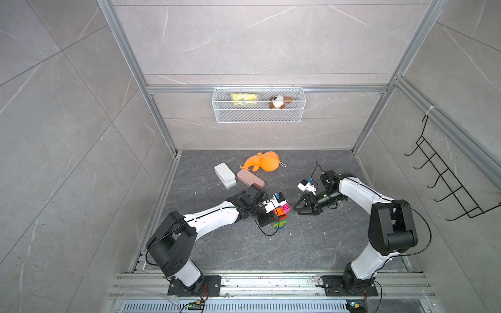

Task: Assemble a carrot with lego
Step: Adjust the lego brick at the center of the board.

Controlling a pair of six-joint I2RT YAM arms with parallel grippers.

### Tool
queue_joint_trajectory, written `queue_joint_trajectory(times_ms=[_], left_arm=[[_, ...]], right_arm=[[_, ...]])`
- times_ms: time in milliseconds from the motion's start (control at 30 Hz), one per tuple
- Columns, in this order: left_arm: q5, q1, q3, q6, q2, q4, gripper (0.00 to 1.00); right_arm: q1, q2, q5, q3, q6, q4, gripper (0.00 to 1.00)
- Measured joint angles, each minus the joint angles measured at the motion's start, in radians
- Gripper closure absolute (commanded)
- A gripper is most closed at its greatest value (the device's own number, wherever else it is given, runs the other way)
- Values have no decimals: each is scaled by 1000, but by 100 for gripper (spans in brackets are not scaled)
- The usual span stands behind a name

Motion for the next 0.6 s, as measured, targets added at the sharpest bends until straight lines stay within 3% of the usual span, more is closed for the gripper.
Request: queue_joint_trajectory(times_ms=[267,600], left_arm=[[220,150,-95,-341,-32,138,71],[324,177,-161,-718,24,373,68]], right_arm=[[-1,0,0,3,0,-5,30],[-1,0,0,4,0,-7,30]])
